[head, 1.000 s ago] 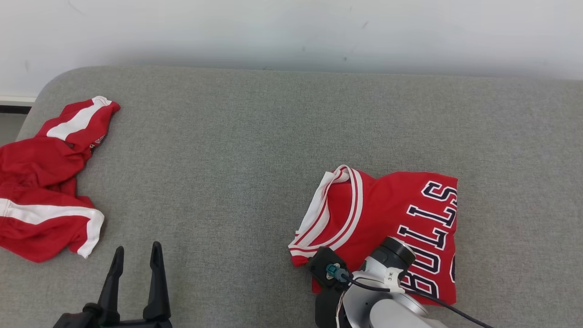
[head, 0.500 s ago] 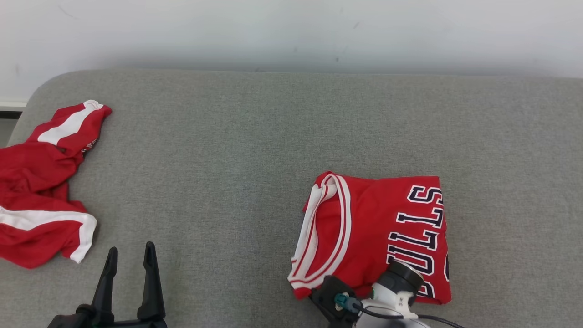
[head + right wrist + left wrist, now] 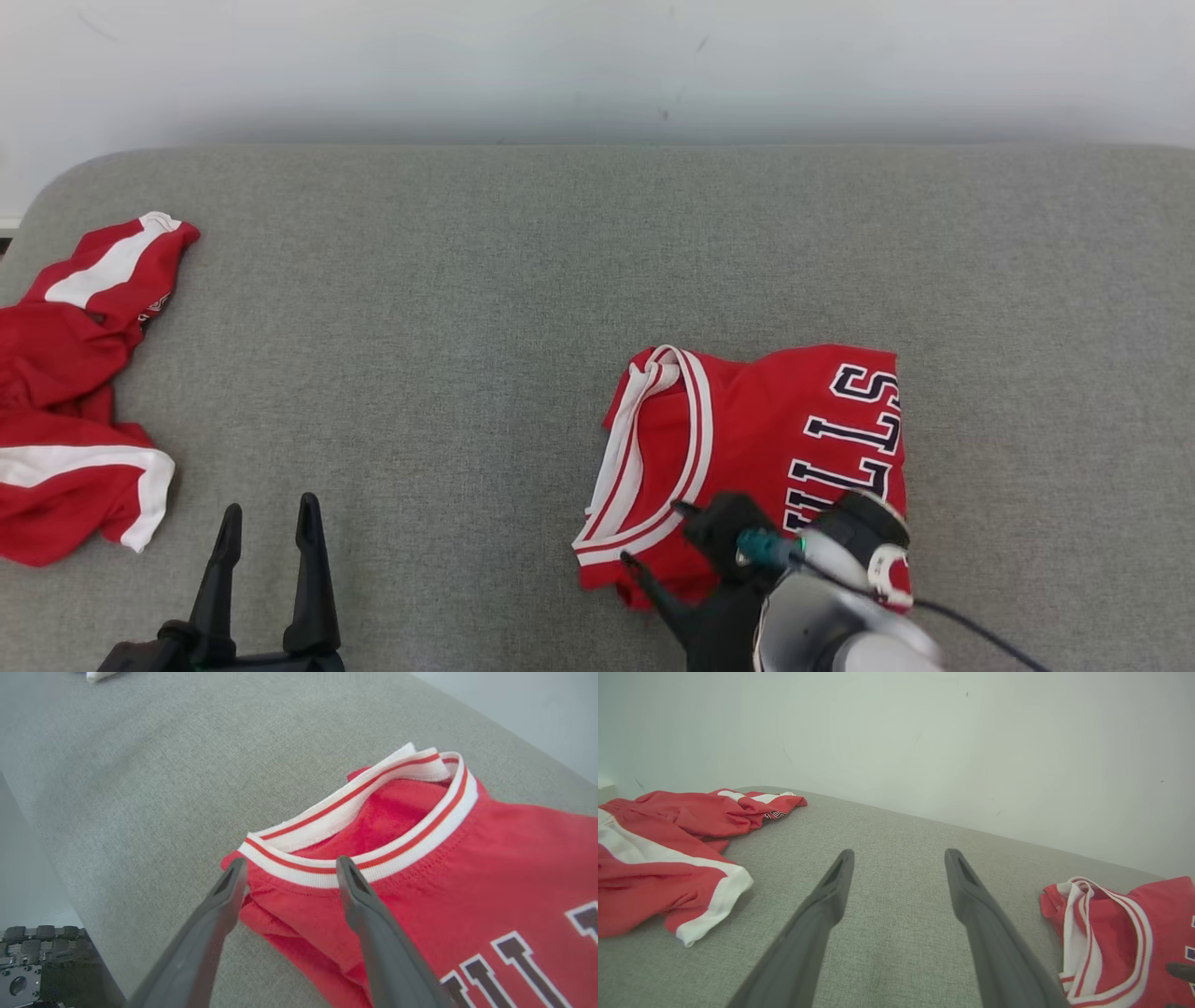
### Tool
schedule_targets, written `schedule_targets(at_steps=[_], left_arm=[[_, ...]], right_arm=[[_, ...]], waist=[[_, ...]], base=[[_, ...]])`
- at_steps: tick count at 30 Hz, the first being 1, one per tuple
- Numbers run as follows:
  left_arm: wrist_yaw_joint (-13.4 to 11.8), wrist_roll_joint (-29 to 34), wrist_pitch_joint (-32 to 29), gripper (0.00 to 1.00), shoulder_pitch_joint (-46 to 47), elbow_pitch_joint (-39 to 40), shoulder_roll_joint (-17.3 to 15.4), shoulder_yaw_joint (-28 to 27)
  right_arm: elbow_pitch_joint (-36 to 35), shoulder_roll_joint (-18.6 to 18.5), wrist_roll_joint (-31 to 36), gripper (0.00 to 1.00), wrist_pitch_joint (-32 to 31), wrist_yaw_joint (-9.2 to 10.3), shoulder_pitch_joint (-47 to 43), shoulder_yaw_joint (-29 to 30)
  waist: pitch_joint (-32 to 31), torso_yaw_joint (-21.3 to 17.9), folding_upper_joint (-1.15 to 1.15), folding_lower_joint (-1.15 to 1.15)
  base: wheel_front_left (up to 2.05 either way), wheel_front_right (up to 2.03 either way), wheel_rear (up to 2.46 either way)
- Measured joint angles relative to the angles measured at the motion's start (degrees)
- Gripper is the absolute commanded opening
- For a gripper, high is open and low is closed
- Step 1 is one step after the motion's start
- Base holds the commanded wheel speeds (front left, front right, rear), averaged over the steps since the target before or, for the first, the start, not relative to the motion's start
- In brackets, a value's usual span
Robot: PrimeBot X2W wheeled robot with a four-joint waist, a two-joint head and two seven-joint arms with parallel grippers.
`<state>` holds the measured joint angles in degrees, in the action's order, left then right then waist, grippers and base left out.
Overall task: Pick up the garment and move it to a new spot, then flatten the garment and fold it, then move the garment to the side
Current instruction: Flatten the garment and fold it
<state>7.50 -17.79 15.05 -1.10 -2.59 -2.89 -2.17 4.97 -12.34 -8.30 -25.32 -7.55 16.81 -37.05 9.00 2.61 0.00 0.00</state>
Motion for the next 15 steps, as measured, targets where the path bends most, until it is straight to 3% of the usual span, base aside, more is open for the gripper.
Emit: schedule_targets(at_steps=[8, 15], left_arm=[[0.0, 0.1, 0.0, 1.00, -0.1, -0.2, 0.0, 0.1], [0.0, 0.1, 0.0, 1.00, 0.0, -0.1, 0.0, 1.3]], right_arm=[[-7.3, -1.5, -5.2, 1.00, -13.3, 0.00, 6.4, 4.5], [-1.2, -2.4, -8.4, 1.00, -24.6, 0.00, 15.7, 8.3]], waist=[[-1.0, 0.6, 0.00, 0.00], [-0.8, 1.8, 0.00, 0.00]], base=[[0.00, 0.00, 0.00], [0.00, 0.00, 0.00]])
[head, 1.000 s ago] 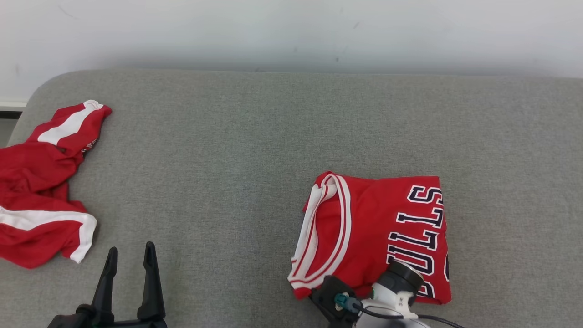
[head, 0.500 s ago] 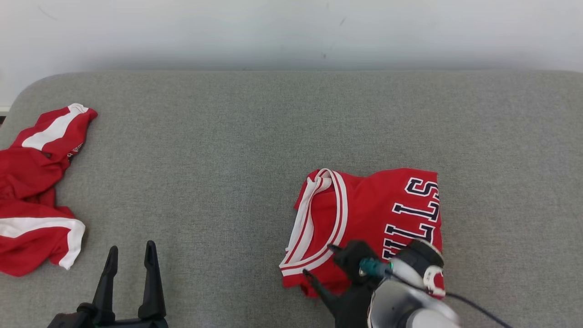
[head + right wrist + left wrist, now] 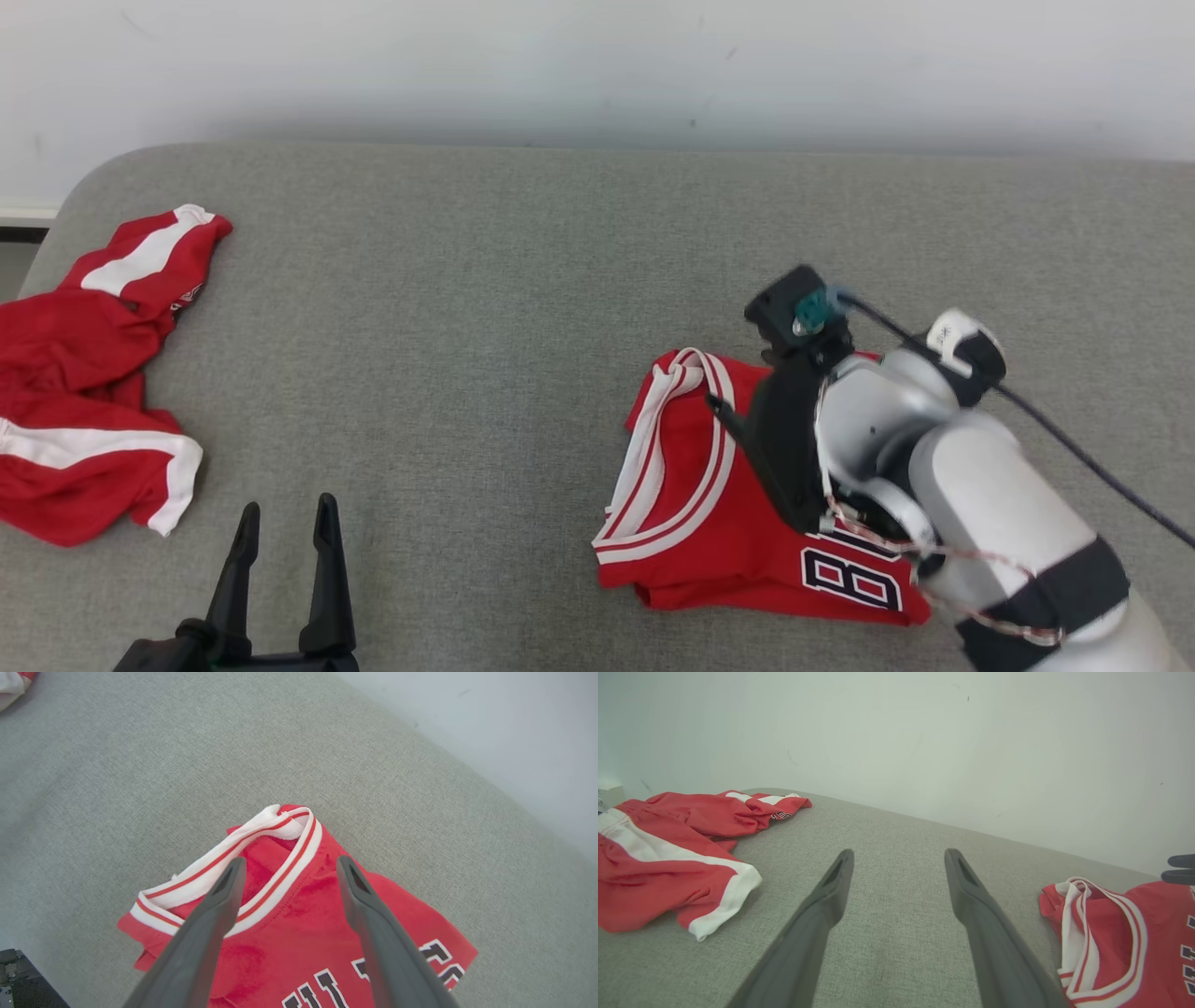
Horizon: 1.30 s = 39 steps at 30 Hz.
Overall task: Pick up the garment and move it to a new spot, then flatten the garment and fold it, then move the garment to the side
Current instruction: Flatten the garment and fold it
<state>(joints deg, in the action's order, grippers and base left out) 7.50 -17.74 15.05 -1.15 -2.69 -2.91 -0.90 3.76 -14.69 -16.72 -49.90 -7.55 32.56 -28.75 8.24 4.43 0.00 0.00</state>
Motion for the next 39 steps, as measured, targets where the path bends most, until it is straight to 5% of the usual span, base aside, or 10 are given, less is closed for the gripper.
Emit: schedule_targets(at_steps=[11, 27, 39], left_arm=[[0.0, -0.2, 0.0, 1.00, 0.7, -0.2, 0.0, 1.4], [0.0, 0.2, 0.0, 1.00, 2.6, -0.2, 0.0, 3.0], [0.0, 0.5, 0.0, 1.00, 4.7, -0.8, 0.0, 5.2]], right_arm=[[16.6, 1.9, -0.8, 1.00, -5.3, 0.00, 11.5, -0.4], [28.9, 6.5, -3.7, 1.00, -29.8, 0.00, 26.7, 2.1], [33.8, 8.5, 3.4, 1.00, -28.5, 0.00, 28.6, 6.5]], waist=[[2.0, 3.4, 0.00, 0.00], [4.9, 5.2, 0.00, 0.01], [7.1, 8.1, 0.00, 0.01]], base=[[0.00, 0.00, 0.00], [0.00, 0.00, 0.00], [0.00, 0.00, 0.00]])
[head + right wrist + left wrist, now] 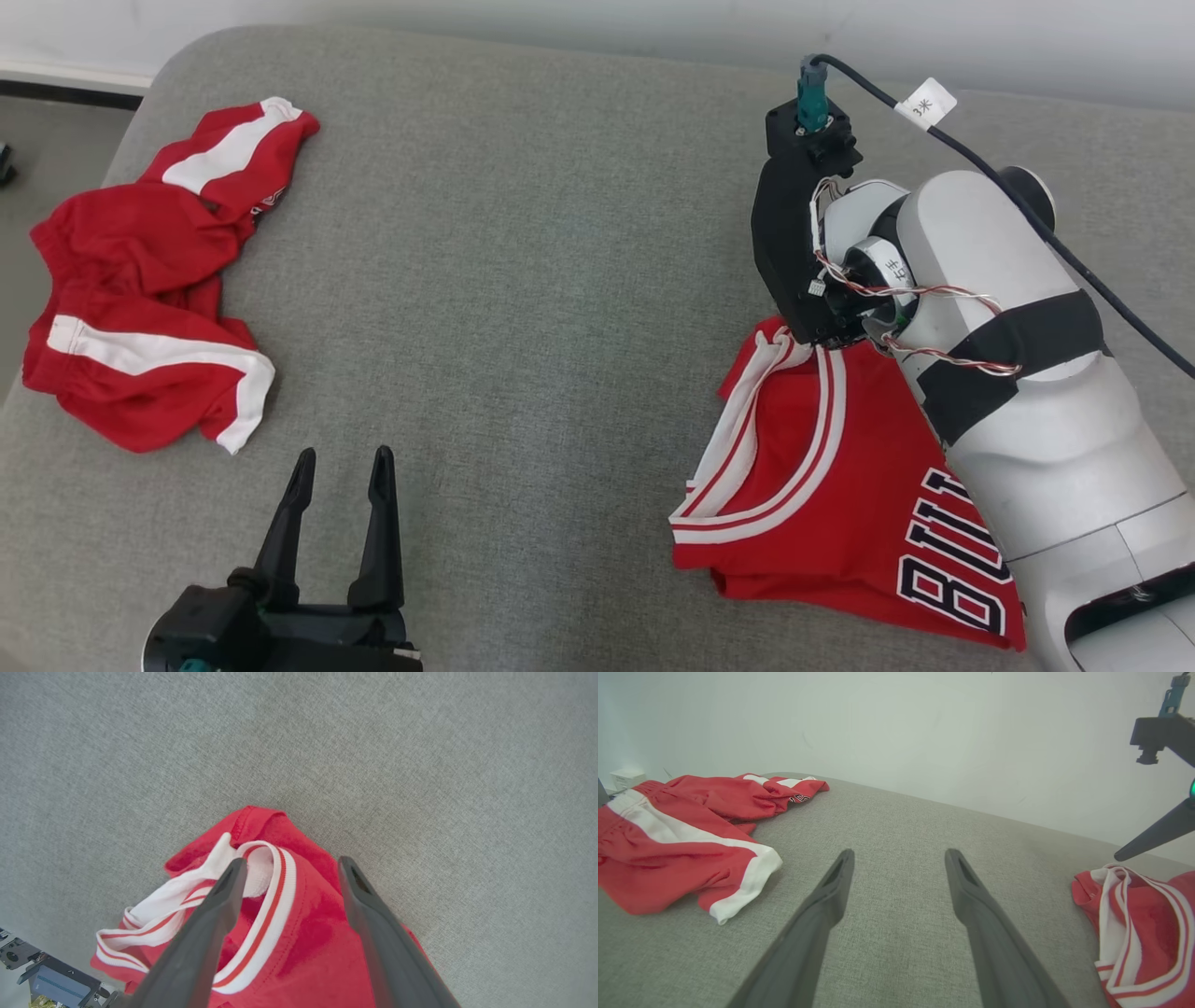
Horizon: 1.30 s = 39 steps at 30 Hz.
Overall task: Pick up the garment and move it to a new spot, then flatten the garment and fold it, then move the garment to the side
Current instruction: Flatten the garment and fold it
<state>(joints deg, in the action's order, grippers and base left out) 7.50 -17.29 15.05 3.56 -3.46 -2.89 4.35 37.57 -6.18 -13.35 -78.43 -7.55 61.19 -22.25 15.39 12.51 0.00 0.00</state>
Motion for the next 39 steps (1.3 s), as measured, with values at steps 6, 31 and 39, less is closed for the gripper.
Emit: schedule_targets(at_steps=[6, 31, 39], left_arm=[[0.0, 0.0, 0.0, 1.00, 0.5, -0.1, 0.0, 0.4], [0.0, -0.2, 0.0, 1.00, 1.7, 0.0, 0.0, 0.0], [0.0, -0.1, 0.0, 1.00, 1.7, 0.1, 0.0, -0.6]], right_arm=[[2.6, 0.5, 1.5, 1.00, 2.8, 0.00, 0.3, 0.0], [5.8, 0.5, -0.1, 0.00, 4.1, 0.00, 1.4, -3.0], [4.9, 0.2, -2.8, 0.00, 5.8, 0.00, 1.5, -4.3]], waist=[[1.3, 1.3, 0.00, 0.00], [2.1, 1.2, 0.00, 0.00], [1.4, 0.0, 0.00, 0.00]], base=[[0.00, 0.00, 0.00], [0.00, 0.00, 0.00], [0.00, 0.00, 0.00]])
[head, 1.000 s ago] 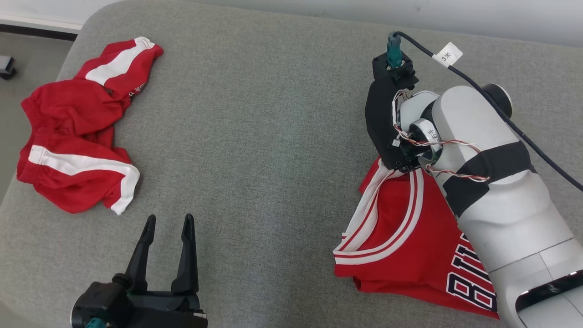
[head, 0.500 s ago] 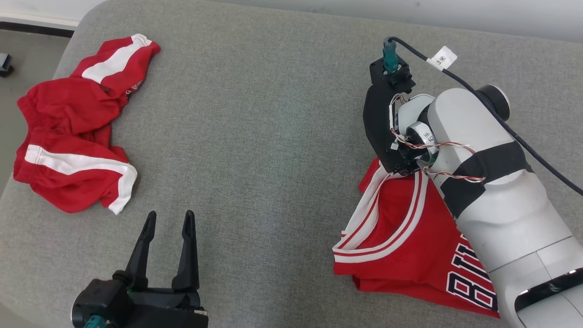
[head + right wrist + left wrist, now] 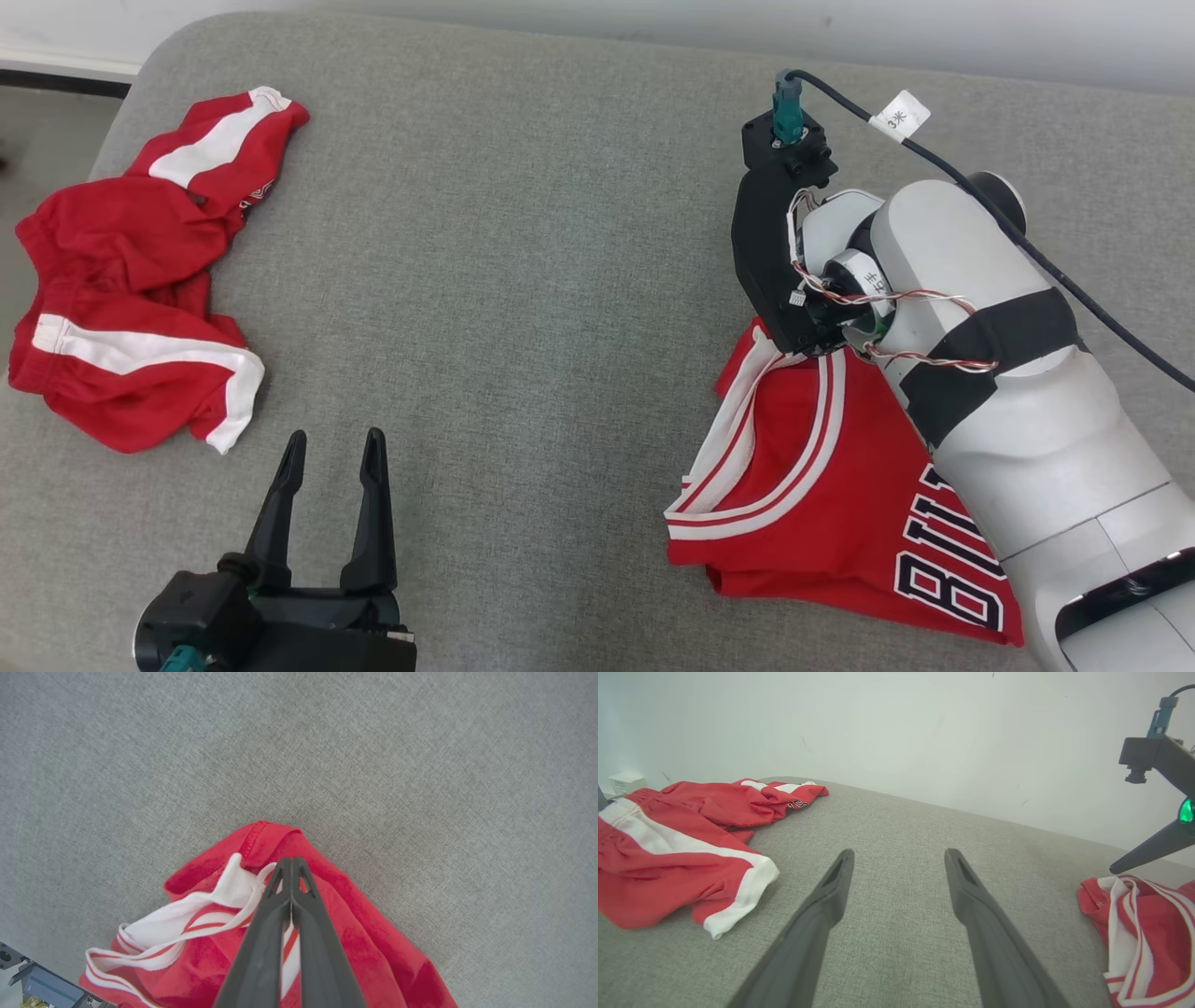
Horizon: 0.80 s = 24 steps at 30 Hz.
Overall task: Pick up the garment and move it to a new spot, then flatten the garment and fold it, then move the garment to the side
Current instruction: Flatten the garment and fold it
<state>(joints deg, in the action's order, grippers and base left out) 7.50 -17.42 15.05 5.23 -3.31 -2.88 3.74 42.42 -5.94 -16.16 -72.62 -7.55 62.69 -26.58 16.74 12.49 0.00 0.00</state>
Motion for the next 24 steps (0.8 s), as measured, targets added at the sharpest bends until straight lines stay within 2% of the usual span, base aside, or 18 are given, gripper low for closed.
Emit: schedule_targets(at_steps=[8, 9, 10, 11, 24], left_arm=[[0.0, 0.2, 0.0, 1.00, 0.0, -0.1, 0.0, 0.0], [0.0, 0.2, 0.0, 1.00, 0.0, -0.1, 0.0, 0.1], [0.0, 0.2, 0.0, 1.00, 0.0, -0.1, 0.0, 0.1], [0.0, 0.2, 0.0, 1.00, -0.1, -0.1, 0.0, 0.2], [0.0, 0.3, 0.0, 1.00, -0.5, -0.2, 0.0, 0.3]], right_arm=[[0.0, -0.4, -1.0, 0.00, 0.8, 0.00, 0.6, -0.3], [0.0, -0.4, -1.0, 0.09, 1.3, 0.00, 0.6, -0.1], [0.1, -0.3, -1.0, 0.39, 1.6, 0.00, 0.6, -0.1], [0.2, -0.3, -1.0, 1.00, 1.6, 0.00, 0.6, 0.0], [3.1, -0.1, -0.6, 1.00, 0.2, 0.00, 0.6, -0.3]], waist=[[-0.6, -0.8, 0.00, 0.00], [-0.7, -0.8, 0.00, 0.00], [-0.7, -0.8, 0.01, 0.00], [-0.8, -0.8, 0.00, 0.00], [-1.2, 0.2, 0.00, 0.00]], base=[[0.00, 0.00, 0.00], [0.00, 0.00, 0.00], [0.00, 0.00, 0.00], [0.00, 0.00, 0.00], [0.00, 0.00, 0.00]])
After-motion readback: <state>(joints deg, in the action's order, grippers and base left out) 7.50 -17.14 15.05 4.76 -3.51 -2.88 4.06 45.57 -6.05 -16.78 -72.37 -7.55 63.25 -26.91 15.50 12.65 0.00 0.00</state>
